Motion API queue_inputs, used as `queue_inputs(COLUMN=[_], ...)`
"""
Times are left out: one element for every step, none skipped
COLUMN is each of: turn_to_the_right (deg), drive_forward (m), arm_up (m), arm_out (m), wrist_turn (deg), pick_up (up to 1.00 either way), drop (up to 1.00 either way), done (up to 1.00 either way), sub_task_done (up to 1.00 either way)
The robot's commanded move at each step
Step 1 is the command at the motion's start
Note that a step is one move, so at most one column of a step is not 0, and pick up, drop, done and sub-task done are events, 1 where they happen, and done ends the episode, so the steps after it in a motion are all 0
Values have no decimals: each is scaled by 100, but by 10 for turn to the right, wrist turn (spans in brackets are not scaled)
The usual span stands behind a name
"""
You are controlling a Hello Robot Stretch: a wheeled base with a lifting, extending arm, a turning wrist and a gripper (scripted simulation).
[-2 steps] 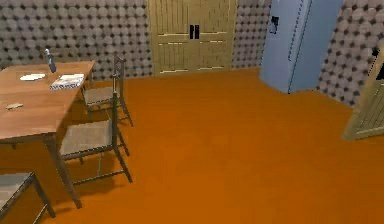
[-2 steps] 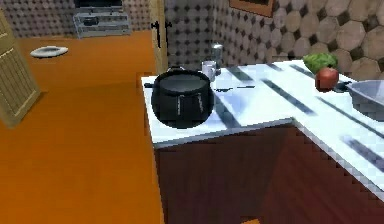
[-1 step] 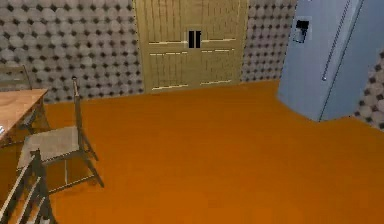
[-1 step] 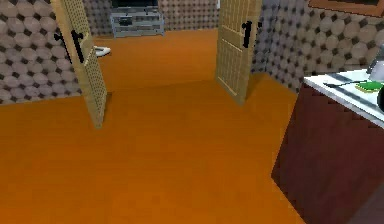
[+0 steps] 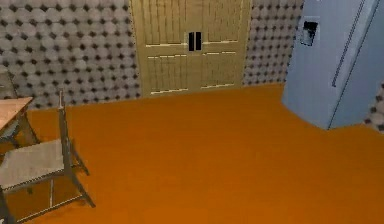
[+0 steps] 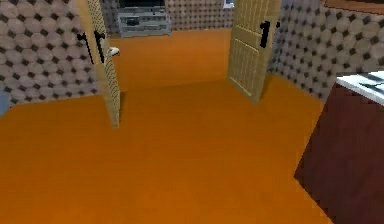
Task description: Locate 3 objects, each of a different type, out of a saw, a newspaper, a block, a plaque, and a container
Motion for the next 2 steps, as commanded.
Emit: queue_inputs(turn_to_the_right=[-150,0], drive_forward=[0,100], arm_up=[0,0], arm_out=[0,0], wrist_turn=[0,0], pick_up=[0,0], drop=[0,0], done=[0,0], sub_task_done=[0,0])
